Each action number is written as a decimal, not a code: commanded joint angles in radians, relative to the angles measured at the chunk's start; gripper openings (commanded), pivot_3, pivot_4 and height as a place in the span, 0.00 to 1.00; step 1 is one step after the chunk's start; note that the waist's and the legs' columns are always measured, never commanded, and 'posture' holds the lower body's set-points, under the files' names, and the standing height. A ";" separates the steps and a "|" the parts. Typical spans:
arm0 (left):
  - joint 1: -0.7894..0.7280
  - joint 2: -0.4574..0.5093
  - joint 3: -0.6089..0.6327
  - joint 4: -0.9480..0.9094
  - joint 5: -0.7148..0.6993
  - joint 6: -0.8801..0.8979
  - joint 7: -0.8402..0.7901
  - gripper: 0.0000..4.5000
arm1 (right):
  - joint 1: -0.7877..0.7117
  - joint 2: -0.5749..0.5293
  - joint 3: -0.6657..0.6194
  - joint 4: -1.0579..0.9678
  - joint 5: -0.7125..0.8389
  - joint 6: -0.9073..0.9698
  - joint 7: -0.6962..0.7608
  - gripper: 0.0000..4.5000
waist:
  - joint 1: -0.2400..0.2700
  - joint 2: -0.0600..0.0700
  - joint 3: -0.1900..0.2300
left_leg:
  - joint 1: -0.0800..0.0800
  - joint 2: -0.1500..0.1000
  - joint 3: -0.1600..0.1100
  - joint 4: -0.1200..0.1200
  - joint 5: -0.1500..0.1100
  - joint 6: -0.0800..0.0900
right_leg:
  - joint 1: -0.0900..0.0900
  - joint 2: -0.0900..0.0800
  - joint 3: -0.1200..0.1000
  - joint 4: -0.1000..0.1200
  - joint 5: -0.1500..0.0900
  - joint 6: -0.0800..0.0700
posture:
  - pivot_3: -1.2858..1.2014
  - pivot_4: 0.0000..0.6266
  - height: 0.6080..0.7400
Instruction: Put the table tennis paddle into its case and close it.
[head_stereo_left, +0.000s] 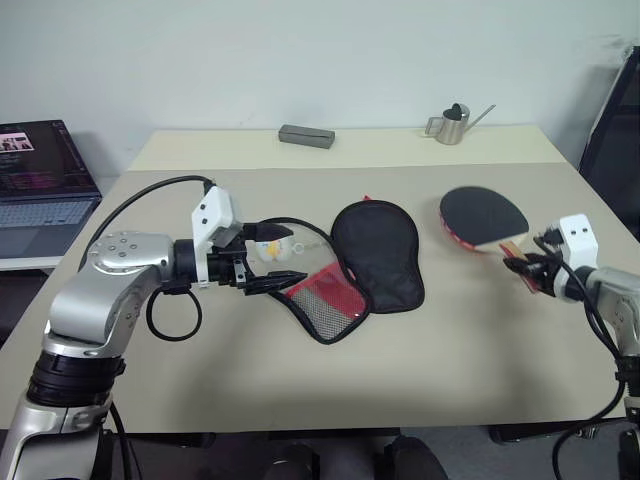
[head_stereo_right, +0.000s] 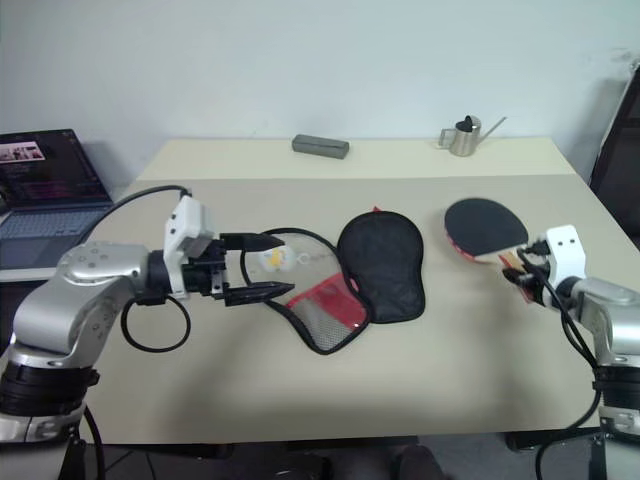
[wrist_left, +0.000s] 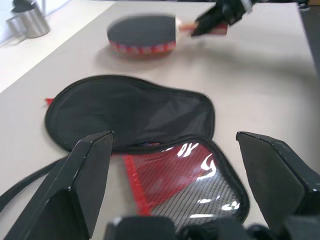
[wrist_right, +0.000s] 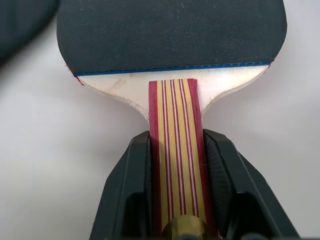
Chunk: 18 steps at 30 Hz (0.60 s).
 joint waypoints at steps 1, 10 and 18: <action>0.007 0.025 0.055 0.009 -0.001 -0.020 0.013 0.95 | -0.027 0.057 -0.022 -0.215 0.063 0.134 -0.081 0.25 | 0.001 0.000 0.000 | -0.001 0.001 0.000 0.000 0.000 0.000 | -0.001 0.001 0.000 0.000 0.000 0.000 | 0.52 0.24 1.00; 0.028 0.032 0.072 0.017 0.007 -0.030 0.033 0.95 | -0.102 0.376 0.033 -0.463 0.106 0.424 -0.319 0.25 | 0.005 0.000 0.000 | -0.004 0.000 -0.001 0.001 0.000 0.000 | -0.003 0.001 0.000 0.000 0.001 -0.001 | 0.52 0.24 1.00; 0.041 0.030 0.076 -0.004 0.000 -0.027 0.047 0.95 | -0.181 0.636 0.073 -0.352 0.044 0.438 -0.499 0.25 | 0.003 0.000 0.000 | -0.004 0.000 0.000 0.001 0.000 -0.001 | -0.006 0.001 0.001 0.001 0.001 -0.001 | 0.52 0.24 1.00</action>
